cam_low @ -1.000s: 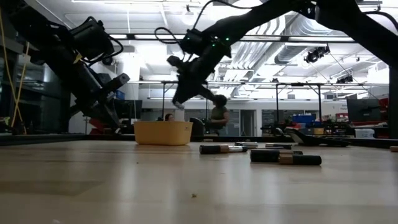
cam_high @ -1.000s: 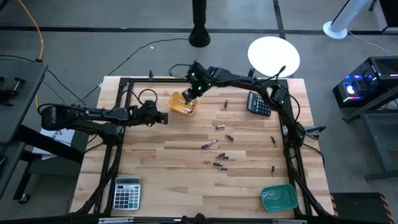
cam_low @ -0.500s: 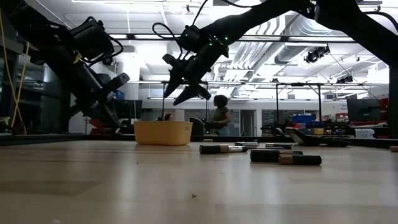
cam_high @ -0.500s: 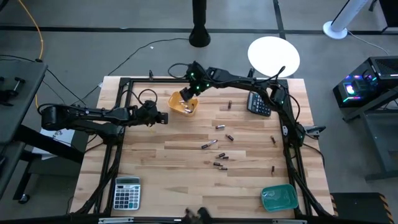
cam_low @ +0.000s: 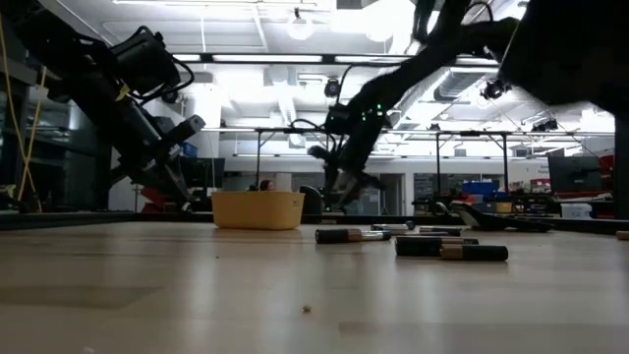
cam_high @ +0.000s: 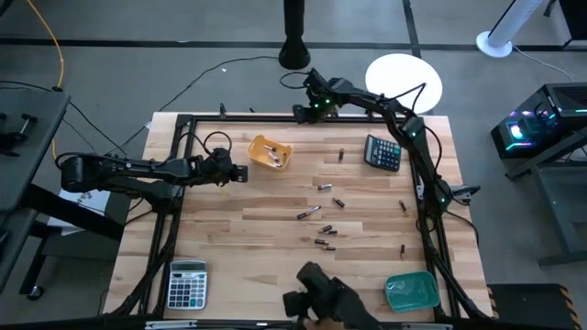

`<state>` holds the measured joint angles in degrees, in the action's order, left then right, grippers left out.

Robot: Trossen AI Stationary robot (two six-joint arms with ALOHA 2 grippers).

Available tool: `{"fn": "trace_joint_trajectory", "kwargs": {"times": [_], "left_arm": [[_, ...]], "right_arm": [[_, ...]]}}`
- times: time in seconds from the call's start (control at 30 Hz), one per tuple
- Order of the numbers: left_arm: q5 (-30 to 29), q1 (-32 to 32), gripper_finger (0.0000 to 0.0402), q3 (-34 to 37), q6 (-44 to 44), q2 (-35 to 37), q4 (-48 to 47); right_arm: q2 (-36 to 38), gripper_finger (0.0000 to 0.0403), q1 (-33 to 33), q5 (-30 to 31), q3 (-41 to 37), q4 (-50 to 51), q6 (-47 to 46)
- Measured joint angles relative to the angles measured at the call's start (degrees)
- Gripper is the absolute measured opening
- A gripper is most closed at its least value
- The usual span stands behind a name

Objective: Sort batteries
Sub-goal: Put the silver battery into the yellow bin

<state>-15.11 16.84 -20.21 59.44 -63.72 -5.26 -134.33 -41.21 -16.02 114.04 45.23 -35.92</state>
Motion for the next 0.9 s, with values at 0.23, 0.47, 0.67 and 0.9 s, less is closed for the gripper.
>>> {"fn": "trace_joint_trajectory", "kwargs": {"times": [0.23, 0.47, 0.67, 0.9], "left_arm": [[0.1, 0.0, 0.0000, 0.0, 0.5, 0.0, 0.0], [0.4, 0.0, 0.0000, 0.0, 0.5, 0.0, 0.0], [0.5, 0.0, 0.0000, 0.0, 0.2, 0.0, 0.0], [0.5, 0.0, 0.0000, 0.0, -0.1, 0.0, -0.1]], "right_arm": [[-2.7, 0.0153, 0.4, -3.0, 0.0, -7.5, -6.2], [-5.0, 0.0151, 1.1, -2.9, 0.0, -13.7, -12.8], [-7.2, 0.0106, 1.1, -2.0, 0.7, -13.4, -15.9], [-7.6, 0.0009, -0.5, -0.2, 3.6, -9.7, -12.1]]}}
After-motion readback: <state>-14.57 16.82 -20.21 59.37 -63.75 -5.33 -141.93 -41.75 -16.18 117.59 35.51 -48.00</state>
